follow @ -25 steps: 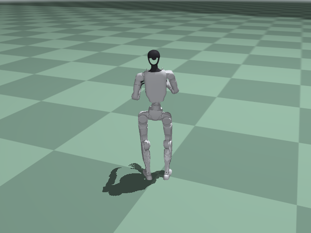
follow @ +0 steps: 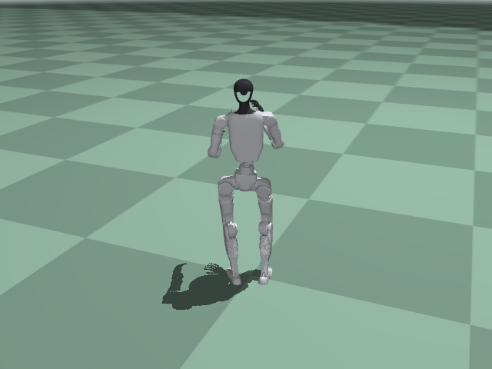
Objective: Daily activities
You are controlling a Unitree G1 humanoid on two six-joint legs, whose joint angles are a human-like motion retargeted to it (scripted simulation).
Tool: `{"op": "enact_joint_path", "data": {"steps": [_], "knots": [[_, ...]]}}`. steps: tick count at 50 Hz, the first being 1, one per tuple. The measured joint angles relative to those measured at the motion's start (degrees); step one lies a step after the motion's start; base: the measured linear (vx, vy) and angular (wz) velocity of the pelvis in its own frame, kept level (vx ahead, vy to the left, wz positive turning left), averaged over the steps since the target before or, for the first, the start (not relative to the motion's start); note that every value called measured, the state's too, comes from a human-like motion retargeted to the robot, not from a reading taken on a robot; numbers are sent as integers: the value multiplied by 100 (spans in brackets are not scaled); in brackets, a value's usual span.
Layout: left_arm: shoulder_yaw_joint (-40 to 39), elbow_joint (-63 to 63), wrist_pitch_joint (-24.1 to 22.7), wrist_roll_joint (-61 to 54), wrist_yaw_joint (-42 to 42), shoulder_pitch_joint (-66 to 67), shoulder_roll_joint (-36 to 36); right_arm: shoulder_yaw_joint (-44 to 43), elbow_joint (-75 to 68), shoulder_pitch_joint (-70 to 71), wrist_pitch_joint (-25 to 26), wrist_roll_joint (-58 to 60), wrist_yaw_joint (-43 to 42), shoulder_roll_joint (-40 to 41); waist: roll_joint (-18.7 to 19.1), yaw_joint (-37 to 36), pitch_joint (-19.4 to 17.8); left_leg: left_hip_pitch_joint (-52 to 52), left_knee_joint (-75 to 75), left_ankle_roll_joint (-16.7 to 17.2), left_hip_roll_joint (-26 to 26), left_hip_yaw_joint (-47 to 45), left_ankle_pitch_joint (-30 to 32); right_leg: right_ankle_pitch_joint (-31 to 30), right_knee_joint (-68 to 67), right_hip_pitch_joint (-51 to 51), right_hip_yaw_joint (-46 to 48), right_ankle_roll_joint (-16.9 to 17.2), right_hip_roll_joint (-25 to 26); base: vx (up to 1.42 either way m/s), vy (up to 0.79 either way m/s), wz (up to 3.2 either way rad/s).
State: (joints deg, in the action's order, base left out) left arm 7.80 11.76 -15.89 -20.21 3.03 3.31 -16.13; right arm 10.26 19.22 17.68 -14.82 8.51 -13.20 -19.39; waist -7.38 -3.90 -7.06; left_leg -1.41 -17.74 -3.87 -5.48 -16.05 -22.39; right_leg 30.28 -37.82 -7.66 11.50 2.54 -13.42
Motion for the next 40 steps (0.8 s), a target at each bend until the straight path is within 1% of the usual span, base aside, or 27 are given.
{"op": "enact_joint_path", "data": {"steps": [18,30,40], "knots": [[443,-472,-20,-178,315,-187,-75,1106,-724,109,-151,-600,270,-107,51,15,-3,-155,372,22,-117,-2,133,36,-109,-55,14,-40,-89,0,0,0],[837,-637,74,-54,362,-476,-138,1588,-807,307,-229,-555,341,-462,105,19,-18,-225,597,45,-164,42,253,28,-142,-84,32,-81,-109,0,0,0],[1129,-812,117,-182,547,-841,-62,1919,-934,500,-230,-463,194,-623,152,-51,-49,-285,790,75,-183,86,386,13,-134,-89,63,-118,-109,0,0,0]]}}
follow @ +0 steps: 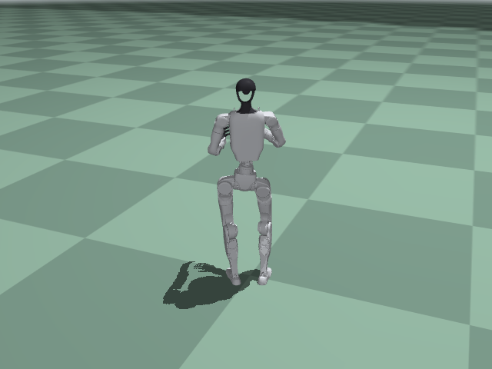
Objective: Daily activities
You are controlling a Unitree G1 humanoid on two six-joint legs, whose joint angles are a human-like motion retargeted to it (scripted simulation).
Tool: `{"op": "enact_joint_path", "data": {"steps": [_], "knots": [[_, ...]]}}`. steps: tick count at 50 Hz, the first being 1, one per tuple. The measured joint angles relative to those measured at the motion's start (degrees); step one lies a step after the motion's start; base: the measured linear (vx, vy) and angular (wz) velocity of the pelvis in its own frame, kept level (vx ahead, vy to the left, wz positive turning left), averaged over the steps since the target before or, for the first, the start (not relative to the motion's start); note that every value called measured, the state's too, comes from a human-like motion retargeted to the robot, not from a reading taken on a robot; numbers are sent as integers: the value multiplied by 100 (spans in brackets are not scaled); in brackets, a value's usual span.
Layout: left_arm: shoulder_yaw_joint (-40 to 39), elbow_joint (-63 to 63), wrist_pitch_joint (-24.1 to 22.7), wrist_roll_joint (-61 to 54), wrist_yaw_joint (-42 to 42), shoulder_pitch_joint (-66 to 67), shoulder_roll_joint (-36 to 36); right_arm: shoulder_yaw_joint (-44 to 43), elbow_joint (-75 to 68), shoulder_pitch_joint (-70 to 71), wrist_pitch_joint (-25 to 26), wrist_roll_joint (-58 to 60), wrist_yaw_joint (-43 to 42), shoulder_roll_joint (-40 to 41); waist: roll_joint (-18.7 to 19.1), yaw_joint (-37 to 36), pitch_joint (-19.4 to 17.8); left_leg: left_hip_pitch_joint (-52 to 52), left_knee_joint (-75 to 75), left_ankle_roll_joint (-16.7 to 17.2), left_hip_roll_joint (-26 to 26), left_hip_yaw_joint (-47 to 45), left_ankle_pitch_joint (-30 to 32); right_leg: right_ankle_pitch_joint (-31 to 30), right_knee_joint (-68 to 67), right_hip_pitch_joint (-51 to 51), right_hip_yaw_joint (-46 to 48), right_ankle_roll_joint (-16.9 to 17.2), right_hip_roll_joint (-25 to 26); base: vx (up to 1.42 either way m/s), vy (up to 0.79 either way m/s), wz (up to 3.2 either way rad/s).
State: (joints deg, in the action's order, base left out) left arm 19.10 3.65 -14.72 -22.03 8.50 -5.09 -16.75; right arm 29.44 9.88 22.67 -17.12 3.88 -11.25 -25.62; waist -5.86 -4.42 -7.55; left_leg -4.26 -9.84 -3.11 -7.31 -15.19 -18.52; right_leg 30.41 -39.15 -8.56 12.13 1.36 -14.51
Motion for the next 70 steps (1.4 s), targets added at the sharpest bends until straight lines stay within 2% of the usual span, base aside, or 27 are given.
{"op": "enact_joint_path", "data": {"steps": [30,43,51,57,65,70], "knots": [[360,-154,168,-770,-280,-480,147,357,-424,207,190,-584,308,-9,5,-222,-37,-7,361,50,-14,208,253,-63,-6,-71,117,-92,16,0,0,0],[386,-15,100,-628,-269,-516,323,249,-401,195,201,-742,346,241,71,-219,-11,69,457,78,9,287,328,-137,54,-102,221,-135,36,0,0,0],[263,335,44,-295,-395,-729,363,143,-348,464,272,-422,575,437,96,-190,25,115,545,98,9,328,416,-185,54,-141,293,-193,24,0,0,0],[-118,688,-53,19,-519,-974,243,-286,-56,611,267,-159,621,479,113,-120,61,204,550,126,13,374,468,-230,38,-194,357,-223,6,-1,0,12],[-1204,1013,-358,122,-185,-982,36,-1680,717,231,215,103,-60,476,202,-60,179,382,496,198,30,490,527,-289,172,-212,486,-227,9,-1,-1,19],[-1494,961,-293,149,-242,-763,44,-1902,1067,-38,247,206,-48,573,225,-99,206,438,490,190,57,532,520,-328,265,-189,546,-233,43,0,0,0]]}}
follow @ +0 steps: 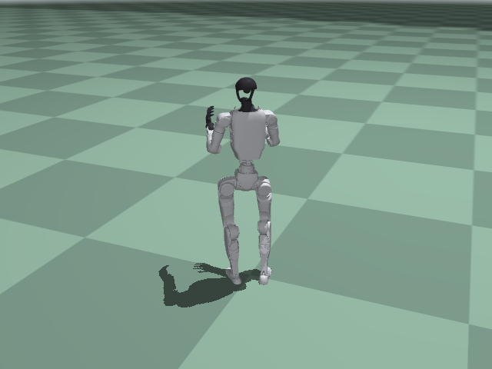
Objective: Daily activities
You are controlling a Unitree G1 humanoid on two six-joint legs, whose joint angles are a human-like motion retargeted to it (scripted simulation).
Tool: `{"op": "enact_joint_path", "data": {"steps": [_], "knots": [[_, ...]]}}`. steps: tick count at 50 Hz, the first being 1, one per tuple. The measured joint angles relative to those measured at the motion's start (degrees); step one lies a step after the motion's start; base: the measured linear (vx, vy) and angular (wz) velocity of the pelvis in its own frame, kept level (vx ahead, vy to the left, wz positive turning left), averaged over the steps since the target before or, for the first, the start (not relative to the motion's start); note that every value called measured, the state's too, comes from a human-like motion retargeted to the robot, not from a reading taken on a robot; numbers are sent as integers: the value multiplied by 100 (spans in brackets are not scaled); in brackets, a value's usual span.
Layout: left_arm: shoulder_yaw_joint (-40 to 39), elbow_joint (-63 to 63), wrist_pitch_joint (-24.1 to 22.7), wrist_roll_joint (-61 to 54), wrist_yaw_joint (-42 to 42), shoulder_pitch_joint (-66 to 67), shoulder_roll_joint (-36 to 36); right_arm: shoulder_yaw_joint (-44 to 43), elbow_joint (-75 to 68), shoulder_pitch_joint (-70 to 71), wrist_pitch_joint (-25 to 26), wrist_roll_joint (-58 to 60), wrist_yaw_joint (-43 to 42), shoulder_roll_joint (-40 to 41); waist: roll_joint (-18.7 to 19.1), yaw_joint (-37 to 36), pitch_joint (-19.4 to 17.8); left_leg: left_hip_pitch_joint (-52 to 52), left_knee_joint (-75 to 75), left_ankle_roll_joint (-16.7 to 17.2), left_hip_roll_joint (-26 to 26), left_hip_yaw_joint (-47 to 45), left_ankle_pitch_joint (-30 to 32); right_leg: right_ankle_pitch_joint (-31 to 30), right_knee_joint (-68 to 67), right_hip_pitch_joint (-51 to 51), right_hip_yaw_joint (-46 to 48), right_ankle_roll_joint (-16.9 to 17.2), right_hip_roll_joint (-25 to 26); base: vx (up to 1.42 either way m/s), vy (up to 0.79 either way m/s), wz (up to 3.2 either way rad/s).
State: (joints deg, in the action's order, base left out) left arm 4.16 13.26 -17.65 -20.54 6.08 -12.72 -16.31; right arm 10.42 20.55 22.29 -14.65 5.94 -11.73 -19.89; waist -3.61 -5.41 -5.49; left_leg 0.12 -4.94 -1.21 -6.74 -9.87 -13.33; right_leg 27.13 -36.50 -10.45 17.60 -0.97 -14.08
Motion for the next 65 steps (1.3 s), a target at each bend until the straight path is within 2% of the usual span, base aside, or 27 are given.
{"op": "enact_joint_path", "data": {"steps": [12,20,25,32,43,50,56,65], "knots": [[751,33,325,363,-944,359,149,1166,-142,78,139,28,1373,190,82,-98,21,-3,146,62,45,124,46,-49,33,61,188,-128,42,1,0,17],[1174,-3,400,504,-1349,214,49,1446,-557,281,225,43,1846,65,171,4,41,-115,516,154,85,196,223,-113,75,89,299,-206,105,0,1,22],[1195,-105,443,408,-1565,249,124,1179,-572,151,224,-116,1873,55,221,108,36,-154,701,204,110,223,318,-176,109,89,351,-212,142,0,0,4],[843,-403,438,185,-1614,630,98,405,-264,-186,170,-323,1608,79,256,172,30,-112,708,292,126,244,331,-238,141,101,429,-203,146,0,0,0],[124,-604,110,450,-1107,972,-207,-800,-262,-23,46,-326,577,185,265,75,112,-117,721,385,148,344,398,-301,216,212,571,-233,157,0,0,3],[-70,-567,-135,769,-859,882,-407,-1310,-145,338,-38,-52,159,220,242,2,153,-148,726,446,170,460,430,-334,320,356,688,-271,190,-1,-1,21],[-52,-491,-194,1002,-1014,753,-403,-1418,-27,285,-8,197,400,155,181,-47,126,-191,724,504,199,534,403,-384,411,507,797,-296,232,1,1,25],[-126,-196,-49,1325,-1651,1091,-403,-1076,328,-358,39,234,1516,206,224,-124,-7,-246,717,596,250,641,334,-502,527,718,947,-356,310,3,3,29]]}}
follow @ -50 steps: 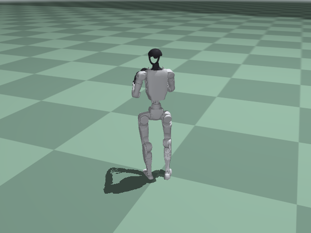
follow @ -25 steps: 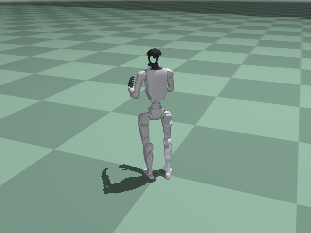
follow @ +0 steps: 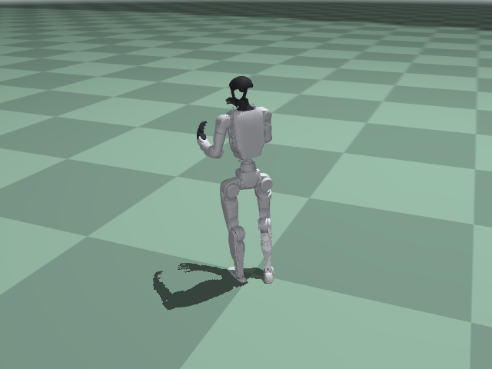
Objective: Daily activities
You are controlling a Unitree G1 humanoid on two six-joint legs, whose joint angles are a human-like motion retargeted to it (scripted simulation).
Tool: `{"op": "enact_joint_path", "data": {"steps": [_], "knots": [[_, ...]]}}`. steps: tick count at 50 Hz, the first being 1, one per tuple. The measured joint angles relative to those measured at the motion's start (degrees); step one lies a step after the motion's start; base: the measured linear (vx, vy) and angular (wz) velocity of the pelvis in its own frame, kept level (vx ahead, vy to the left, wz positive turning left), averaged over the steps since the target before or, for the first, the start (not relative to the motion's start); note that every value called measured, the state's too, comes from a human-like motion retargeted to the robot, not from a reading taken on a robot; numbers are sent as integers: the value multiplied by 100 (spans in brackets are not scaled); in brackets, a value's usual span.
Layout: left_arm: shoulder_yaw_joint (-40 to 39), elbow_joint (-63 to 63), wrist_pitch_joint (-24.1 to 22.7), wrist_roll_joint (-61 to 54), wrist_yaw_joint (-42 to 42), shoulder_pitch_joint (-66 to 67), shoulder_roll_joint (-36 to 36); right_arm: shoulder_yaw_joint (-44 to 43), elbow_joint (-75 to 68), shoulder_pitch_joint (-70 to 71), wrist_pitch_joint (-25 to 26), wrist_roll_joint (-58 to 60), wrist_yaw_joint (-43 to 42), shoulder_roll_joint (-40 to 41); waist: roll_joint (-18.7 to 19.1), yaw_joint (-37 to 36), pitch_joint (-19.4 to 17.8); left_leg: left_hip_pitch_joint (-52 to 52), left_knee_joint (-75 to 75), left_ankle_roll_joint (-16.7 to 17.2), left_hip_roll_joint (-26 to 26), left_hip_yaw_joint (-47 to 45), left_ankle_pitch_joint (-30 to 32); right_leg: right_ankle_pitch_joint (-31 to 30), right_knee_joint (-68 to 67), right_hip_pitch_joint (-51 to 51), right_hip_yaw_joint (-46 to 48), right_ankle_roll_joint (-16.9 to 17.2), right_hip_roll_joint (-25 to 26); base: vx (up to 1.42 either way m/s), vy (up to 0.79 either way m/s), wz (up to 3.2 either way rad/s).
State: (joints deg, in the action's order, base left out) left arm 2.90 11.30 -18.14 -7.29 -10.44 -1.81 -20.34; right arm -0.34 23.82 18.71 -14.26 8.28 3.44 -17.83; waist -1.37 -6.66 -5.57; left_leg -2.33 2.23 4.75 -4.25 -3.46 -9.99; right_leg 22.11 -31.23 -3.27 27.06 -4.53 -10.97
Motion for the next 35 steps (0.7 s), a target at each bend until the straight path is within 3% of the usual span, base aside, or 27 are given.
{"op": "enact_joint_path", "data": {"steps": [17,35], "knots": [[792,-216,251,673,-734,629,-100,633,-57,-891,221,-104,1045,288,273,145,-77,-87,-6,290,154,203,-13,-371,340,466,400,-168,244,3,2,35],[1157,-348,188,989,-583,383,0,464,-181,-1355,238,-463,1060,73,519,249,-123,-109,-1,701,302,350,79,-870,668,847,828,-377,512,1,2,37]]}}
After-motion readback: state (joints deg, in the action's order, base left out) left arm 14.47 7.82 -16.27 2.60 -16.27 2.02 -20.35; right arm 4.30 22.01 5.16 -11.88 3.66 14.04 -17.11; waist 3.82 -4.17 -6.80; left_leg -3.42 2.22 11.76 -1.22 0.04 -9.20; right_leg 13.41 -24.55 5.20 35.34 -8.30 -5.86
